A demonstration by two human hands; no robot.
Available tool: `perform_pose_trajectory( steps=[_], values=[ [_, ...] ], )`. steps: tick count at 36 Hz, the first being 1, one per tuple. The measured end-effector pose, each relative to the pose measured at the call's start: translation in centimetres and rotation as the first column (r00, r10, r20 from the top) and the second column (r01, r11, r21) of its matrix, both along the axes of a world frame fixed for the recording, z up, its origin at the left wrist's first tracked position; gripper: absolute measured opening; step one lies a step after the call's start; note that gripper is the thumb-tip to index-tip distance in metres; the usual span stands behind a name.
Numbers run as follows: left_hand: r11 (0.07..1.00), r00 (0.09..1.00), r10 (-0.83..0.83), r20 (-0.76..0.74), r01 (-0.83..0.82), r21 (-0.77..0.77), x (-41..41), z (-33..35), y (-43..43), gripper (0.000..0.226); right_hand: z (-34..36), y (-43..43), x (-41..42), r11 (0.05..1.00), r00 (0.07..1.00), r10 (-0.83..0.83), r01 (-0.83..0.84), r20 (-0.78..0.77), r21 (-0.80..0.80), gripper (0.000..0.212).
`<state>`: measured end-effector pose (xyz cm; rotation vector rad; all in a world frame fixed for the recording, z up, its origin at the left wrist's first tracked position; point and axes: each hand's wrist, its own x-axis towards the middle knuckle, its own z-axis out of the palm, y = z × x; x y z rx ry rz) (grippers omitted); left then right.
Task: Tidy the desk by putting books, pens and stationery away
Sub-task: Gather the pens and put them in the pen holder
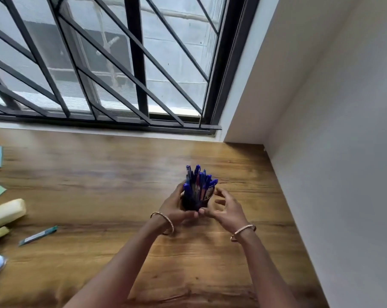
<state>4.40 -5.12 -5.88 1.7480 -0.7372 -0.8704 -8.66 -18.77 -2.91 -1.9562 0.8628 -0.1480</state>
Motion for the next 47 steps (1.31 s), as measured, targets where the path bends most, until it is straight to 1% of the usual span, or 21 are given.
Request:
perform_pose_trajectory(
  steps=[3,5,7,11,13,16,18,20,24,26,30,32,34,37,40,42,44,47],
  values=[
    [0.998,0.998,0.048,-0.029,-0.049,-0.037,0.0,-1.1,-0.7,0.078,-0.8,0.2,0.3,0.996,0.995,-0.002,-0.006,0.101,0.084,0.066],
    [0.997,0.998,0.056,-0.030,-0.057,-0.043,-0.6,-1.1,-1.3,0.074,-0.9,0.0,-0.1,0.995,0.989,-0.038,0.024,0.143,0.099,0.057],
    [0.997,0.998,0.057,-0.025,-0.058,-0.045,-1.7,-0.9,-1.9,0.073,-0.8,-0.5,-0.9,0.995,0.987,-0.061,0.048,0.150,0.087,0.056],
    [1.000,0.999,0.015,0.034,-0.014,-0.018,-4.5,-0.4,-3.7,0.073,-0.9,-2.0,-4.2,0.995,0.987,-0.099,0.096,0.125,0.035,0.055],
    [1.000,0.999,-0.010,0.038,0.010,0.004,-6.2,-0.3,-4.8,0.075,-1.2,-3.0,-6.2,0.989,0.984,-0.145,0.139,0.107,0.057,0.058],
    [0.998,0.993,-0.054,0.101,0.050,0.046,-8.4,-0.2,-6.5,0.082,-1.1,-4.1,-9.0,0.979,0.977,-0.197,0.190,0.088,0.078,0.066],
    [0.995,0.990,-0.087,0.115,0.081,0.050,-9.8,0.0,-7.5,0.081,-0.8,-4.7,-10.7,0.971,0.969,-0.234,0.229,0.074,0.075,0.065],
    [0.994,0.988,-0.104,0.111,0.100,0.036,-11.0,0.2,-8.4,0.082,-0.7,-5.4,-12.0,0.966,0.965,-0.252,0.247,0.067,0.075,0.063],
    [0.995,0.994,-0.102,0.032,0.102,0.007,-12.7,0.1,-9.6,0.081,0.1,-6.2,-13.8,0.964,0.963,-0.261,0.257,0.061,0.069,0.056],
    [0.995,0.993,-0.101,0.056,0.100,0.010,-12.8,0.0,-9.9,0.081,0.1,-6.3,-14.1,0.961,0.961,-0.273,0.270,0.037,0.066,0.057],
    [0.993,0.987,-0.115,0.115,0.111,0.043,-12.6,-0.1,-9.5,0.084,-0.5,-6.0,-14.1,0.960,0.959,-0.279,0.280,-0.045,0.027,0.065],
    [0.993,0.990,-0.101,0.102,0.094,0.070,-12.4,-0.3,-8.8,0.085,-0.8,-5.6,-14.0,0.950,0.943,-0.312,0.311,-0.112,-0.024,0.057],
    [0.995,0.994,-0.067,0.081,0.060,0.080,-12.1,-0.4,-7.7,0.074,-0.9,-4.5,-13.7,0.909,0.896,-0.417,0.411,-0.154,-0.069,0.047],
    [0.996,0.996,0.002,0.091,-0.010,0.089,-11.2,-0.9,-5.6,0.052,-1.1,-1.9,-13.2,0.816,0.806,-0.578,0.574,-0.132,-0.070,0.030],
    [0.991,0.989,0.087,0.119,-0.098,0.096,-10.2,-1.0,-3.0,0.039,-1.4,1.3,-12.5,0.749,0.743,-0.659,0.637,-0.112,-0.183,0.014],
    [0.984,0.983,0.134,0.124,-0.147,0.102,-9.8,-1.0,-1.2,0.034,-1.3,3.3,-11.9,0.724,0.737,-0.674,0.642,-0.058,-0.252,0.011],
    [0.977,0.976,0.170,0.137,-0.186,0.109,-9.4,-0.9,0.6,0.030,-1.2,5.0,-11.1,0.728,0.752,-0.659,0.631,-0.020,-0.269,0.009],
    [0.969,0.965,0.211,0.152,-0.228,0.097,-8.7,-0.8,3.5,0.025,-0.8,7.5,-9.5,0.803,0.834,-0.551,0.534,0.011,-0.266,0.006]
  ],
)
